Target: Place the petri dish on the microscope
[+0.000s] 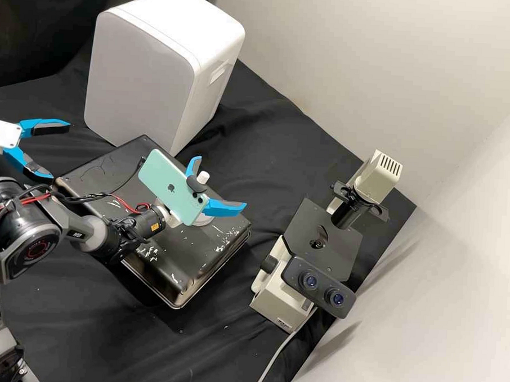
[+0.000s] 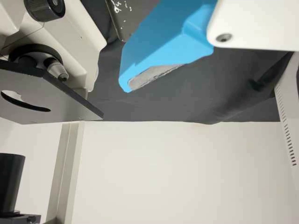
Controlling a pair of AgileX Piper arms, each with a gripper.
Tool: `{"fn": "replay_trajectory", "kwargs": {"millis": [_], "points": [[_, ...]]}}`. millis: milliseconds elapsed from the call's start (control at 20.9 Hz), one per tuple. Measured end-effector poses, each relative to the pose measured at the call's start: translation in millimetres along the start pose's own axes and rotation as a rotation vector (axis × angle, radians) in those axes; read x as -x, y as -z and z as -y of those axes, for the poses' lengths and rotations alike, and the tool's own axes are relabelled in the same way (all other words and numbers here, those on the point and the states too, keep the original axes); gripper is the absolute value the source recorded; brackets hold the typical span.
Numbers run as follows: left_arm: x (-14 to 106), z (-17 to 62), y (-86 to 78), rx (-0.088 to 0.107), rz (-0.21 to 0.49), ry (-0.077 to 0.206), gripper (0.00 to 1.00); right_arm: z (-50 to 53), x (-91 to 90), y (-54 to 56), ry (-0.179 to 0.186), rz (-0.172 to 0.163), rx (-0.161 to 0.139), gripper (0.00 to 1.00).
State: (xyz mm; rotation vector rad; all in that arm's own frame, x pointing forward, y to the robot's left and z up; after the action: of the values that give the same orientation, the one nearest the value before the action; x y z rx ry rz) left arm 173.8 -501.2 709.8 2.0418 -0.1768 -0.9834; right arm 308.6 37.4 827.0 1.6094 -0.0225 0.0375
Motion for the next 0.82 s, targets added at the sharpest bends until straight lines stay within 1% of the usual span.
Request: {"fn": "replay_trajectory", "kwargs": {"millis": [96, 192, 479, 623, 719, 815], "points": [[0.0, 0.5, -1.0, 0.0, 0.011, 0.005, 1.0, 0.0, 0.0, 0.0, 0.0, 0.0, 0.0, 1.0], [-0.3, 1.6, -1.5, 0.012, 0.018, 0.012, 1.0, 0.0, 0.0, 0.0, 0.0, 0.0, 0.0, 1.0], [-0.3, 1.8, -2.1, 0.011, 0.025, 0.014, 1.0, 0.3, 0.4, -0.4, 0.001, 0.001, 0.0, 1.0], [-0.3, 1.8, -2.1, 0.011, 0.025, 0.014, 1.0, 4.0, 9.0, -4.9, -0.007, -0.006, 0.001, 1.0], [-0.3, 1.8, -2.1, 0.011, 0.025, 0.014, 1.0, 8.9, 17.4, -10.5, 0.003, 0.005, 0.002, 1.0], [-0.3, 1.8, -2.1, 0.011, 0.025, 0.014, 1.0, 11.2, 25.9, -13.9, 0.006, 0.011, 0.003, 1.0]]}}
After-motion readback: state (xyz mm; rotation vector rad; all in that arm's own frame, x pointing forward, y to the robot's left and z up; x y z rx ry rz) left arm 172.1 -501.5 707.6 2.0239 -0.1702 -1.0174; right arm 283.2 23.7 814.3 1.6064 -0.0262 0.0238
